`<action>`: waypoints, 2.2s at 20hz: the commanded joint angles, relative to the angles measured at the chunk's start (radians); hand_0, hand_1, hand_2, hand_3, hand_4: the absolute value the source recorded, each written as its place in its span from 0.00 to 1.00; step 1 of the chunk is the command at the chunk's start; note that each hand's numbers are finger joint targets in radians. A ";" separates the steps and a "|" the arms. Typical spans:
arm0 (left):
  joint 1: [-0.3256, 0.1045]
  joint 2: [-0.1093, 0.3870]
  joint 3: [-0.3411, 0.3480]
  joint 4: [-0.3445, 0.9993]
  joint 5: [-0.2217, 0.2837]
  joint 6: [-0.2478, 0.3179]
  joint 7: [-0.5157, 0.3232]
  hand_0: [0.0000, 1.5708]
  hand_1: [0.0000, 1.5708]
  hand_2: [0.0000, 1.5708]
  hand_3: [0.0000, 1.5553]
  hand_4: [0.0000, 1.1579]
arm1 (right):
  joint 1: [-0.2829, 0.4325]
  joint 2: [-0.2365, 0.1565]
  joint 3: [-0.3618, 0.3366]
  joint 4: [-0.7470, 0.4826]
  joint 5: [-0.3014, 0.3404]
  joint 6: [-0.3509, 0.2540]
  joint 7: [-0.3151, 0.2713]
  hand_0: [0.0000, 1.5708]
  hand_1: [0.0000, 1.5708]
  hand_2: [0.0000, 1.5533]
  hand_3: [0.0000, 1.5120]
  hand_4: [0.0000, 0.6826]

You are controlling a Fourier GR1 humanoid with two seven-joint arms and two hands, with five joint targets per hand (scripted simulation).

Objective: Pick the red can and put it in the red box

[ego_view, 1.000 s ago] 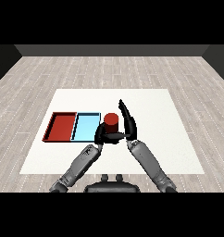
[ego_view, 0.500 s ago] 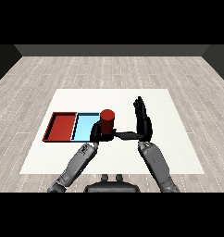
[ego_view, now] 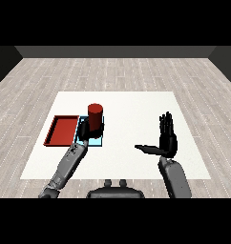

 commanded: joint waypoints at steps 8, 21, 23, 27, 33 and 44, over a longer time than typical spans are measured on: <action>-0.104 0.243 0.201 0.288 -0.069 -0.035 0.080 1.00 1.00 0.99 0.95 0.98 | 0.182 -0.047 -0.108 -0.032 -0.075 0.088 -0.084 0.00 0.00 0.00 0.00 0.00; -0.220 0.417 0.358 0.934 -0.124 -0.158 -0.047 1.00 1.00 0.96 0.91 0.89 | 0.037 -0.033 -0.133 0.138 -0.057 0.110 -0.100 0.00 0.00 0.00 0.00 0.00; -0.236 0.328 0.309 1.016 -0.179 -0.098 -0.056 0.97 0.97 0.92 0.89 0.88 | 0.016 -0.030 -0.101 0.172 0.008 0.089 -0.114 0.00 0.00 0.00 0.00 0.00; -0.327 0.317 0.321 1.183 -0.209 -0.081 -0.040 0.72 0.72 0.73 0.84 0.78 | 0.029 -0.035 -0.124 0.228 0.022 0.088 -0.139 0.00 0.00 0.00 0.00 0.00; -0.312 0.278 0.356 1.269 -0.188 -0.160 -0.136 0.86 0.86 0.85 0.71 0.70 | -0.009 0.000 -0.104 0.324 0.073 0.058 -0.180 0.00 0.00 0.00 0.00 0.00; -0.386 0.347 0.286 1.333 -0.291 -0.167 -0.021 0.00 0.00 0.00 0.00 0.00 | -0.033 -0.001 -0.148 0.323 0.007 0.130 -0.196 0.00 0.00 0.00 0.00 0.00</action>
